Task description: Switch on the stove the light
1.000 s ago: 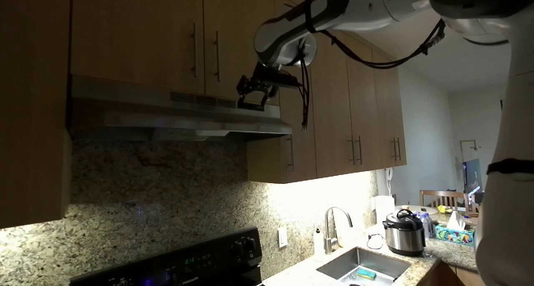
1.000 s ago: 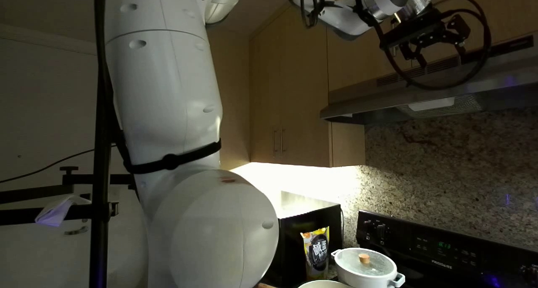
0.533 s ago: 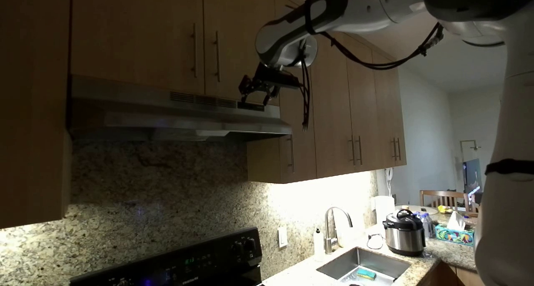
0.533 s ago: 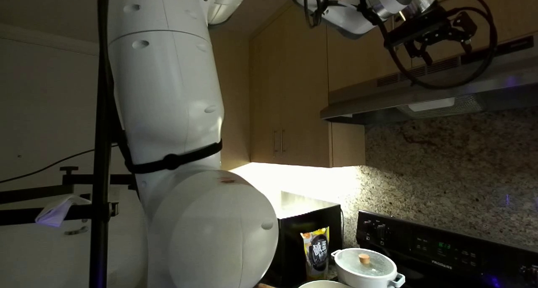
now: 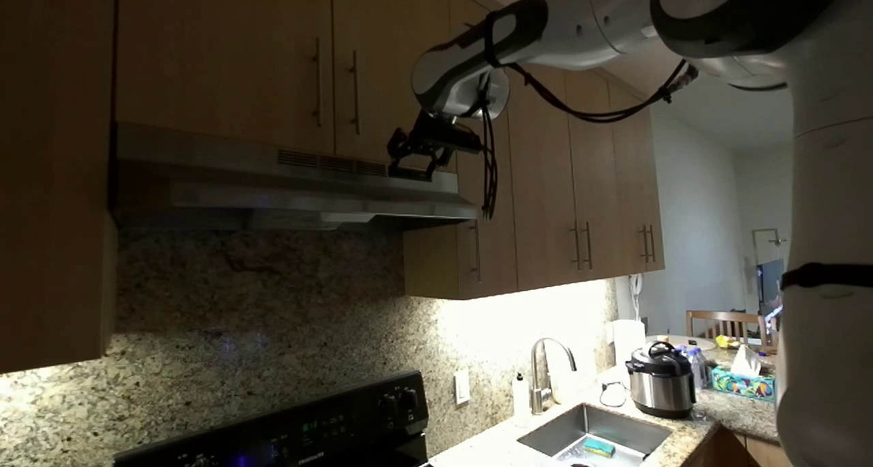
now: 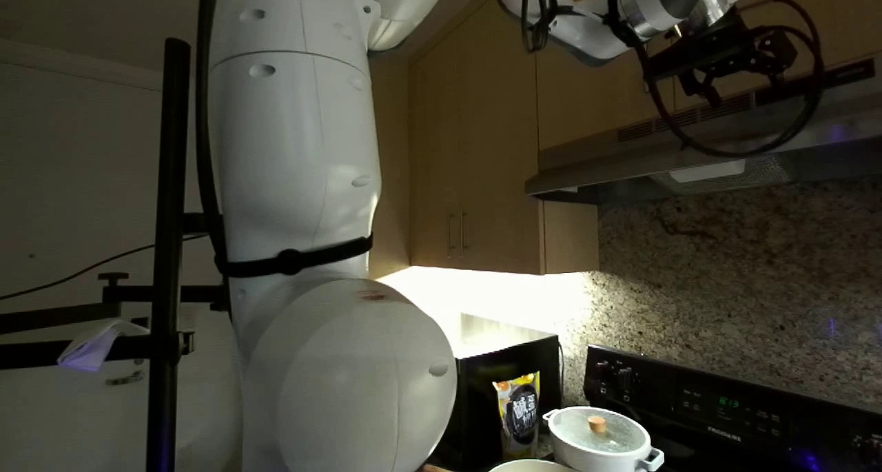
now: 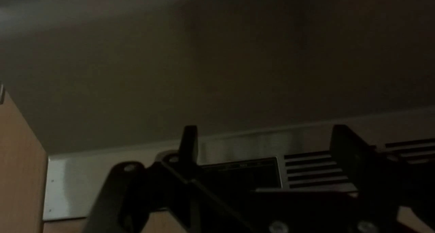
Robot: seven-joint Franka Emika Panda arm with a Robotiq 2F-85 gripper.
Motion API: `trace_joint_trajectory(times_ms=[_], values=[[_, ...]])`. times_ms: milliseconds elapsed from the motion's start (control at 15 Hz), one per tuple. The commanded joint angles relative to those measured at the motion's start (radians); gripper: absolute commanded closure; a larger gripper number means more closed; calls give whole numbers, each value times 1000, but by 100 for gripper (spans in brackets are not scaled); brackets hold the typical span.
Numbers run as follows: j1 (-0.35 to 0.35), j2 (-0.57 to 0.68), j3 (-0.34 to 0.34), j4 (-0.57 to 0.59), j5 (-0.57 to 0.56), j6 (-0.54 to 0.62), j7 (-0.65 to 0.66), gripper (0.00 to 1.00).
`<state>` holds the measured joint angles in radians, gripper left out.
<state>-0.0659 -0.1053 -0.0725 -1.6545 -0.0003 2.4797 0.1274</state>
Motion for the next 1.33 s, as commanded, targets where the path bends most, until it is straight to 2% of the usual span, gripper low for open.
trace_joint_trajectory(times_ms=[0, 467, 1267], values=[[6, 61, -10, 60, 91, 47, -60, 0], [-9, 144, -13, 168, 208, 59, -177, 0], [-39, 259, -21, 311, 257, 40, -268, 0]])
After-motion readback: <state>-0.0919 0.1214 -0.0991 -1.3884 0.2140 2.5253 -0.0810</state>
